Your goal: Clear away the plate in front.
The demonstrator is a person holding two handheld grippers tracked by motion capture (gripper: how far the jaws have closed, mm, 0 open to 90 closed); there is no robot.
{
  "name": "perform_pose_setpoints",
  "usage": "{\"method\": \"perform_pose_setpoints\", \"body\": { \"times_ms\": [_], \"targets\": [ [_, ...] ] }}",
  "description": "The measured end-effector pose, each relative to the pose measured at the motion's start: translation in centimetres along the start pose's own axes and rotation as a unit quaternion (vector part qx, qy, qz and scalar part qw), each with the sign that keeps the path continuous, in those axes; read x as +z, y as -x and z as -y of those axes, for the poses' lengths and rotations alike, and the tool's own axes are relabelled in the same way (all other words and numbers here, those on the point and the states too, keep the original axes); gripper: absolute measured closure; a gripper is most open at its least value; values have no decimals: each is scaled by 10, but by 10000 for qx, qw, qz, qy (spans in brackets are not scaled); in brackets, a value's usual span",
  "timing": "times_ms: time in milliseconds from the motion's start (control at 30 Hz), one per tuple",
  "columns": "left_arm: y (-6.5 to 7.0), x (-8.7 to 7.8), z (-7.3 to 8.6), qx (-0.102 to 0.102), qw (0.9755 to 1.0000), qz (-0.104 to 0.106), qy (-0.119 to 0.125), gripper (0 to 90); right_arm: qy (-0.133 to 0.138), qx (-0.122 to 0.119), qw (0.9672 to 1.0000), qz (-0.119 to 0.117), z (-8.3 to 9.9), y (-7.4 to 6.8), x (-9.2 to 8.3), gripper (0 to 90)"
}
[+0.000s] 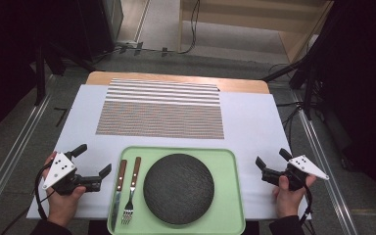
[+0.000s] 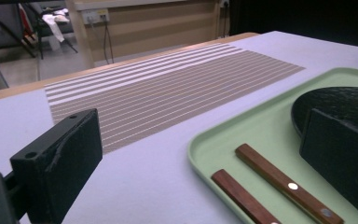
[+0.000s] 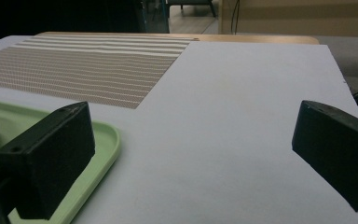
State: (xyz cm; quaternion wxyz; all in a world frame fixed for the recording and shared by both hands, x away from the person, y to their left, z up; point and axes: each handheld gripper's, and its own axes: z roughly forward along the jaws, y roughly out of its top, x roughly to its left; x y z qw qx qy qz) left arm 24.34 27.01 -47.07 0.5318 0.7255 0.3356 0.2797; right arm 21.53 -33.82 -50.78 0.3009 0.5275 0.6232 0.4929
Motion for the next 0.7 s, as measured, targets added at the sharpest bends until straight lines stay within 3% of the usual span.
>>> {"method": "perform_pose_setpoints", "body": {
  "times_ms": [367, 700],
  "targets": [
    [-21, 3, 6, -201, 9995, -258, -47, 0, -10, -9, 10000, 34, 0, -1, 1, 0],
    [-29, 4, 11, -377, 9984, -386, -162, 0, -38, -117, 9999, 17, 0, -3, 2, 0]
  ]
}}
